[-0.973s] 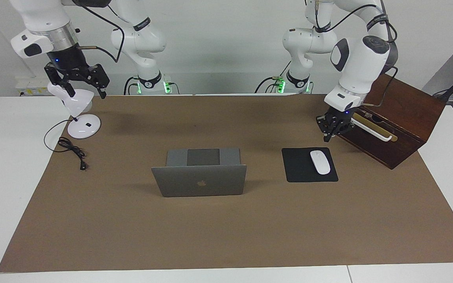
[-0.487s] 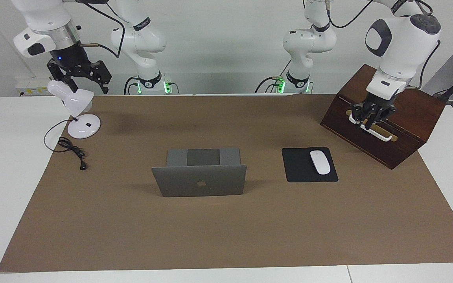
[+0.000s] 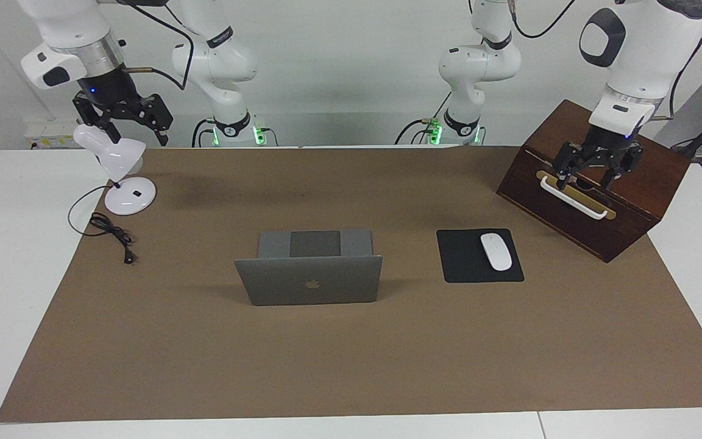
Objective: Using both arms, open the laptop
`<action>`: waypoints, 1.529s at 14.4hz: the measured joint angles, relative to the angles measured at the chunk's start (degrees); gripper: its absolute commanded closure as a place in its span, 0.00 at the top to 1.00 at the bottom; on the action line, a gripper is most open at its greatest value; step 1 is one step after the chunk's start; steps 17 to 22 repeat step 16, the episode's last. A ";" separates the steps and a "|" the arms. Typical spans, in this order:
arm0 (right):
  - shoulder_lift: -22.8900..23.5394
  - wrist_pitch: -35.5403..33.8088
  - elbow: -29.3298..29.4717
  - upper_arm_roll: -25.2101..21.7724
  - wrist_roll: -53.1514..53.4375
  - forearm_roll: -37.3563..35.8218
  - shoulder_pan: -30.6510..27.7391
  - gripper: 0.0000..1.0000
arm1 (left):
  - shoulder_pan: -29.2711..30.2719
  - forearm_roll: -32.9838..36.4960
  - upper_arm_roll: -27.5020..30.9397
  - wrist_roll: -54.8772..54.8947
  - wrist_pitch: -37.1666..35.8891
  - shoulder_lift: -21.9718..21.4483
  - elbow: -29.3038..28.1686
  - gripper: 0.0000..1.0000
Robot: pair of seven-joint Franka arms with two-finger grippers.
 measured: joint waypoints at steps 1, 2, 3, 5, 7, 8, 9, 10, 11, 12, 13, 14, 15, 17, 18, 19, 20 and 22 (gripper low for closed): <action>0.00 0.00 -0.02 0.00 0.00 0.00 0.00 1.00 | -0.99 0.00 -0.29 -2.01 -0.84 0.51 1.34 1.00; 0.00 0.00 -0.02 0.00 0.00 0.00 0.00 1.00 | -2.06 0.00 -0.47 -3.42 -2.18 1.12 2.95 1.00; 0.00 0.00 -0.05 0.00 0.00 0.00 0.00 1.00 | -2.87 0.00 -0.58 -4.27 -4.24 1.91 5.01 1.00; 0.00 0.00 -0.08 0.00 -0.09 0.00 0.00 1.00 | -3.30 0.00 -0.58 -4.62 -8.31 3.29 9.01 1.00; 0.01 0.05 -0.12 0.02 -1.50 0.00 0.00 1.00 | -3.29 0.00 -0.41 -4.62 -9.79 4.03 10.72 1.00; 0.02 0.30 -0.15 0.03 -2.91 0.00 0.00 1.00 | -3.28 0.00 -0.34 -4.62 -9.84 4.25 10.76 1.00; 0.03 0.60 -0.18 0.02 -4.27 0.00 0.00 1.00 | -3.28 0.00 -0.31 -4.62 -9.84 4.48 10.76 1.00; 0.03 0.72 -0.18 0.02 -5.33 0.00 0.00 1.00 | -3.28 0.00 -0.31 -4.62 -9.84 4.65 10.76 1.00; 0.03 0.75 -0.18 0.02 -6.00 0.00 0.00 1.00 | -3.28 0.00 -0.31 -4.62 -9.84 4.75 10.76 1.00; 0.03 0.76 -0.19 0.02 -6.23 0.00 0.00 1.00 | -3.28 0.00 -0.32 -4.62 -9.84 4.80 10.76 1.00; 0.03 0.76 -0.20 0.02 -6.26 0.00 0.00 1.00 | -3.28 0.00 -0.33 -4.62 -9.82 4.81 10.76 1.00; 0.03 0.77 -0.21 0.02 -6.27 0.00 0.00 1.00 | -3.29 0.00 -0.35 -4.62 -9.74 4.81 10.76 1.00; 0.03 0.77 -0.21 0.02 -6.27 0.00 0.00 1.00 | -3.31 0.00 -0.37 -4.62 -9.62 4.81 10.76 1.00; 0.03 0.77 -0.21 0.02 -6.27 0.00 0.00 1.00 | -3.36 0.00 -0.39 -4.62 -9.54 4.81 10.76 1.00; 0.03 0.77 -0.21 0.02 -6.27 0.00 0.00 1.00 | -3.36 0.00 -0.39 -4.62 -9.54 4.81 10.76 1.00; 0.03 0.77 -0.21 0.02 -6.27 0.00 0.00 1.00 | -3.36 0.00 -0.39 -4.62 -9.54 4.81 10.76 1.00; 0.03 0.77 -0.21 0.02 -6.27 0.00 0.00 1.00 | -3.36 0.00 -0.39 -4.62 -9.54 4.81 10.76 1.00; 0.03 0.77 -0.21 0.02 -6.27 0.00 0.00 1.00 | -3.36 0.00 -0.39 -4.62 -9.54 4.81 10.76 1.00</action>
